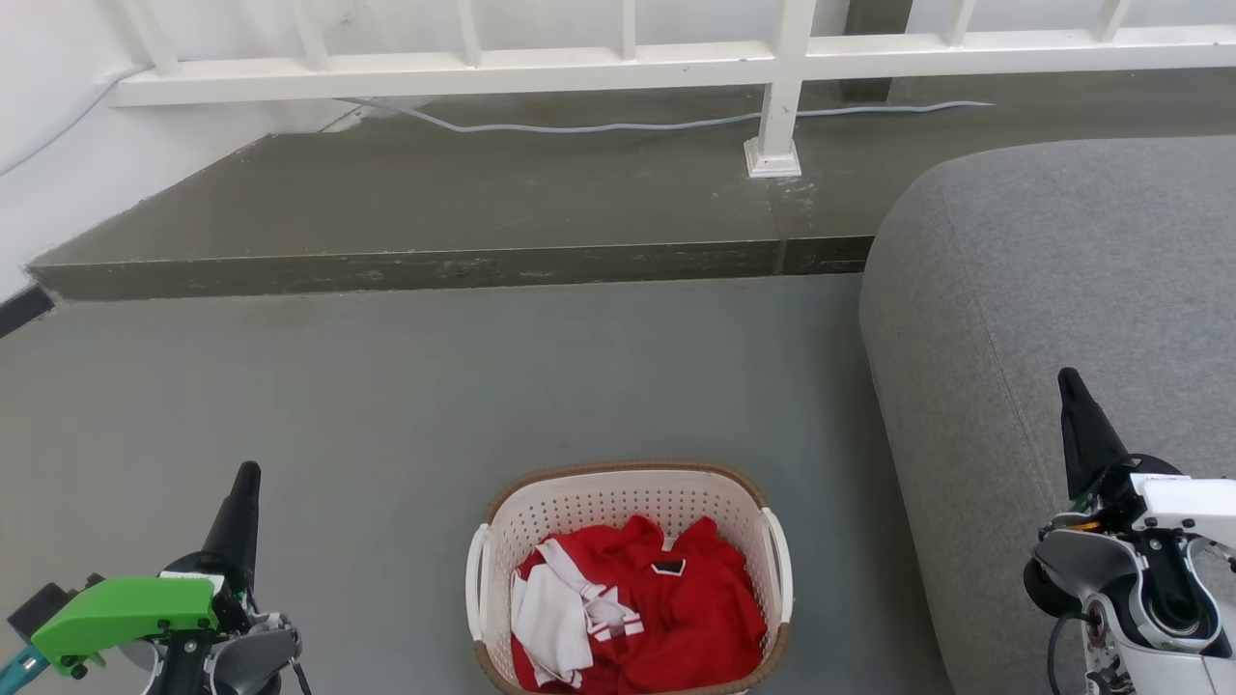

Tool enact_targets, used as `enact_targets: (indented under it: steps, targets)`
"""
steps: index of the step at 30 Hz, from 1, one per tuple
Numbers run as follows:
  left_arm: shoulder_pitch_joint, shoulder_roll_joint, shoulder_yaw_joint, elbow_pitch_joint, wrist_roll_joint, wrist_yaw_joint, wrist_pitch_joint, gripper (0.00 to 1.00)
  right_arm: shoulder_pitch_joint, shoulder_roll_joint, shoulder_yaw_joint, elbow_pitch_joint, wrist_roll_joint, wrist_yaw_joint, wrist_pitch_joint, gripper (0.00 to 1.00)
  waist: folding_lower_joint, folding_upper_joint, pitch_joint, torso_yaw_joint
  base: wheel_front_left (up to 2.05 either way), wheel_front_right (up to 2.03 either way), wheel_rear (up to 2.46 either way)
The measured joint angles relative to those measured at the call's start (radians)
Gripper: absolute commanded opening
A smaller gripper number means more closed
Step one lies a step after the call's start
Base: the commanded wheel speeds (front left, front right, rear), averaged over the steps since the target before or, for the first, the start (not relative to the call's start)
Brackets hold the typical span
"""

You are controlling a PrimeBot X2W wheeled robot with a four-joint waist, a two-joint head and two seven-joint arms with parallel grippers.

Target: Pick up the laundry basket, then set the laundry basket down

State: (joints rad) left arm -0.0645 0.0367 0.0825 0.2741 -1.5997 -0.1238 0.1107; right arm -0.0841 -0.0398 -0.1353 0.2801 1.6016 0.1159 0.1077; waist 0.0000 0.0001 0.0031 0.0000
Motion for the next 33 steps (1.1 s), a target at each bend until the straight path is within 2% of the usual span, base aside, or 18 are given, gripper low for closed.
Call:
enact_targets:
  steps: [33]
  targets:
    - [0.000, 0.000, 0.000, 0.000, 0.000, 0.000, 0.000, 0.00, 0.000, 0.000, 0.000, 0.000, 0.000, 0.000, 0.000, 0.00, 0.0000, 0.0000, 0.000, 0.000, 0.00, 0.00, 0.00]
